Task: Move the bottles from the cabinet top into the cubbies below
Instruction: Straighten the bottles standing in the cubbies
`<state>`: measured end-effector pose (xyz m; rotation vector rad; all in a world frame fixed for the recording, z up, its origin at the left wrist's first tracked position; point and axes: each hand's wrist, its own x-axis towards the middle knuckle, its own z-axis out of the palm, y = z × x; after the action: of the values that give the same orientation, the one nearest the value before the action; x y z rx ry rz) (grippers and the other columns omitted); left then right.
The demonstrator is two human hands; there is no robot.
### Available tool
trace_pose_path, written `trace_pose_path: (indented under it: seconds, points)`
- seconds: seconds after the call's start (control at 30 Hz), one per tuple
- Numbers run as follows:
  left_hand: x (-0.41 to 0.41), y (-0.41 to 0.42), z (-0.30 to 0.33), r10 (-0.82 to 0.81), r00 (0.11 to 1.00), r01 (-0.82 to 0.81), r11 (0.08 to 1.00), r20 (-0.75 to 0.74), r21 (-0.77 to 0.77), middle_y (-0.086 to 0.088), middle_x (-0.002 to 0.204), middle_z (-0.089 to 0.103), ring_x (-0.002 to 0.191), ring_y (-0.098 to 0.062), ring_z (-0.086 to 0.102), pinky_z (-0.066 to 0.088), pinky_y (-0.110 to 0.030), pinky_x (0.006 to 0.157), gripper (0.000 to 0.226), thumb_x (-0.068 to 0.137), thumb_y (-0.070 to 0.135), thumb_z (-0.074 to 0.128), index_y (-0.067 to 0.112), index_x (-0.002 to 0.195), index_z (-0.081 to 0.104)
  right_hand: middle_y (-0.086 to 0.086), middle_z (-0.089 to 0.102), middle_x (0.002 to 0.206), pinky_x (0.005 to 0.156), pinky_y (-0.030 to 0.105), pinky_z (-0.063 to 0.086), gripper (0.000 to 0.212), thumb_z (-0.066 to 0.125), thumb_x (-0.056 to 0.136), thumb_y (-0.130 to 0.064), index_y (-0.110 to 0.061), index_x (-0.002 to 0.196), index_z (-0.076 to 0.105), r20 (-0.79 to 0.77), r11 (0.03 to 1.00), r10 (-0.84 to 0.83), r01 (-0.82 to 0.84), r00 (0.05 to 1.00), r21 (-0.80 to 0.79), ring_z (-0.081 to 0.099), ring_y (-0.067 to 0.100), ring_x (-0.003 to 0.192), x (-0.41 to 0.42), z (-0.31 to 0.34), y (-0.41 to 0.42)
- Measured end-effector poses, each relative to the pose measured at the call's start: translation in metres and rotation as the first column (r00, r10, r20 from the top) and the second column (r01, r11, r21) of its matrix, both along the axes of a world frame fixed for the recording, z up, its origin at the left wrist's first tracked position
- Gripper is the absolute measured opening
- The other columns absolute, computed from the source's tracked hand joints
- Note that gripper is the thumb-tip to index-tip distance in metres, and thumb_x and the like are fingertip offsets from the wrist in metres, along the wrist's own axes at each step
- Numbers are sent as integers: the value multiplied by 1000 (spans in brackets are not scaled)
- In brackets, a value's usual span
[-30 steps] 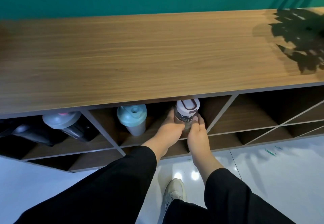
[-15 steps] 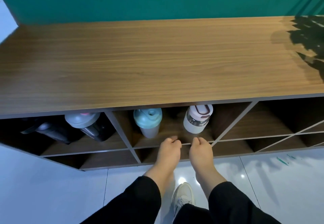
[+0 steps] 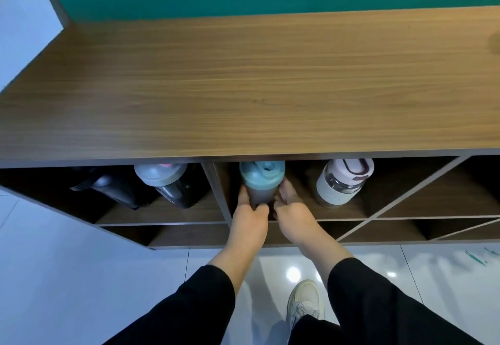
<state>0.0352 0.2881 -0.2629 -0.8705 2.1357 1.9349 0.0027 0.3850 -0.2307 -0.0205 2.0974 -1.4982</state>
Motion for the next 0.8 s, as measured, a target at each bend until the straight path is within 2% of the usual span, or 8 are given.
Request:
trace_pose_path:
  seconds: [0.07, 0.17, 0.23, 0.33, 0.43, 0.6, 0.7, 0.8]
  points:
    - [-7, -3, -1, 8, 1000, -8, 1000, -3, 21, 7, 146, 50, 125, -10, 47, 35, -26, 102, 74, 97, 6, 49, 30, 161, 21, 24, 29, 156, 98, 26, 31, 49, 24, 103, 3, -2, 152, 25, 37, 999, -5, 6, 999, -33, 22, 39, 146, 6, -1, -2]
    - [-13, -4, -1, -7, 1000, 7, 998, 5, 55, 4, 149, 52, 126, -13, 51, 37, -27, 97, 70, 98, 9, 49, 33, 159, 24, -8, 35, 153, 104, 19, 24, 68, 38, 96, -1, -26, 156, 16, -34, 996, -83, 84, 996, 24, 28, 8, 141, 7, -24, 1]
    - [-13, -4, -1, -28, 1000, 27, 998, 13, 53, 5, 152, 49, 134, -17, 48, 35, -29, 101, 71, 98, 12, 50, 35, 159, 22, -13, 34, 151, 102, 18, 23, 71, 39, 95, 0, -26, 157, 14, -15, 995, -93, 94, 996, 18, 29, 0, 132, 6, -30, 6]
    - [-12, -4, -2, -58, 998, 56, 997, 29, 56, 7, 154, 46, 140, -18, 43, 33, -33, 109, 70, 99, 15, 49, 37, 159, 21, -14, 30, 154, 98, 13, 26, 71, 39, 96, -3, -29, 157, 13, -17, 997, -74, 74, 997, 35, 33, 5, 136, 6, -32, 10]
    - [-14, -7, -2, -86, 996, 85, 995, 18, 55, 6, 156, 45, 142, -18, 41, 31, -33, 110, 68, 100, 15, 48, 36, 159, 22, -19, 29, 148, 86, 0, 29, 71, 39, 98, -5, -30, 157, 10, -3, 997, -58, 58, 998, 48, 39, -2, 121, 8, -35, 13]
    - [-7, -3, -4, -65, 991, 53, 993, 113, 108, 2, 162, 35, 148, -22, 34, 28, -39, 119, 78, 98, 15, 49, 32, 162, 9, 3, 36, 156, 97, 16, 29, 63, 39, 98, -10, -15, 157, 16, -15, 978, -70, 71, 997, 195, 39, 18, 138, 10, -37, 16]
    - [12, -2, -10, -35, 968, -4, 987, 247, 159, -10, 148, 53, 133, -27, 52, 43, -44, 112, 59, 95, 19, 49, 19, 154, 38, 8, 60, 136, 94, 26, 43, 44, 44, 100, -18, -14, 144, 46, -63, 929, -66, 84, 996, 360, 57, 23, 123, 22, -33, 14]
    - [33, -16, -3, 65, 923, -180, 944, 379, 278, -10, 109, 67, 95, -22, 65, 56, -38, 84, 25, 99, 21, 50, 11, 118, 63, 0, 72, 82, 72, 31, 52, 23, 51, 98, -26, -16, 96, 72, -45, 922, 23, -3, 999, 387, 66, 15, 77, 32, -23, 6]
